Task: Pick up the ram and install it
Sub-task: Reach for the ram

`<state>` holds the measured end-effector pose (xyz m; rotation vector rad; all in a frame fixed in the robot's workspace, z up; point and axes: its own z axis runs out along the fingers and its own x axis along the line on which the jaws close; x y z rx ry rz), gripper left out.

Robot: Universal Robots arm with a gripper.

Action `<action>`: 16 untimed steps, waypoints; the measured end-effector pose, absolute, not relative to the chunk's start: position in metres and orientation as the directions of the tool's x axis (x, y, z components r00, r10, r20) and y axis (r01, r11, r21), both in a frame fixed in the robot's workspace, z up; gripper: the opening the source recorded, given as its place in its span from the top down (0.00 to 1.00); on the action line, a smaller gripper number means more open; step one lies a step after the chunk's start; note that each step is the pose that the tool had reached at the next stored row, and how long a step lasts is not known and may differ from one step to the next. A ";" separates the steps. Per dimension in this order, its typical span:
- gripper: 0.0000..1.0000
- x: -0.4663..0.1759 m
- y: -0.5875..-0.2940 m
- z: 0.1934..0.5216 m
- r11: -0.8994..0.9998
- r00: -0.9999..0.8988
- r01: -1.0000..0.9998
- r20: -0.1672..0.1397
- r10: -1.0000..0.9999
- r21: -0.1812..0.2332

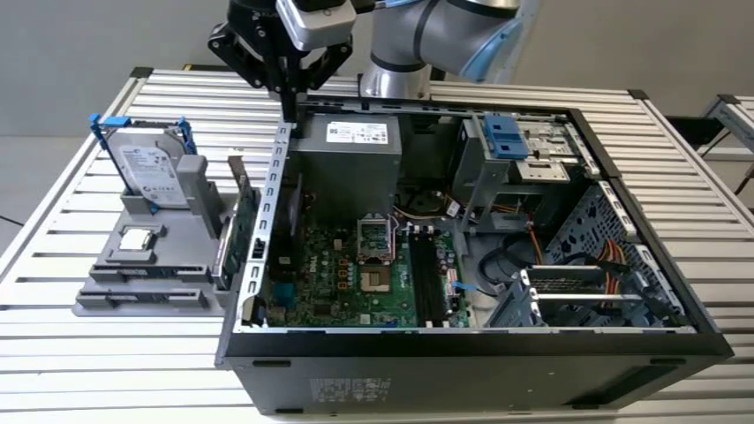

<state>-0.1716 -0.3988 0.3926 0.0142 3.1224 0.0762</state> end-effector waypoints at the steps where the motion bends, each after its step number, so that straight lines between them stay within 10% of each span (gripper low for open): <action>1: 1.00 -0.172 -0.399 0.393 0.999 -1.000 0.008 -0.018 0.009 0.049; 16: 1.00 -0.191 -0.399 0.393 0.999 -1.000 -0.008 -0.018 -0.007 0.049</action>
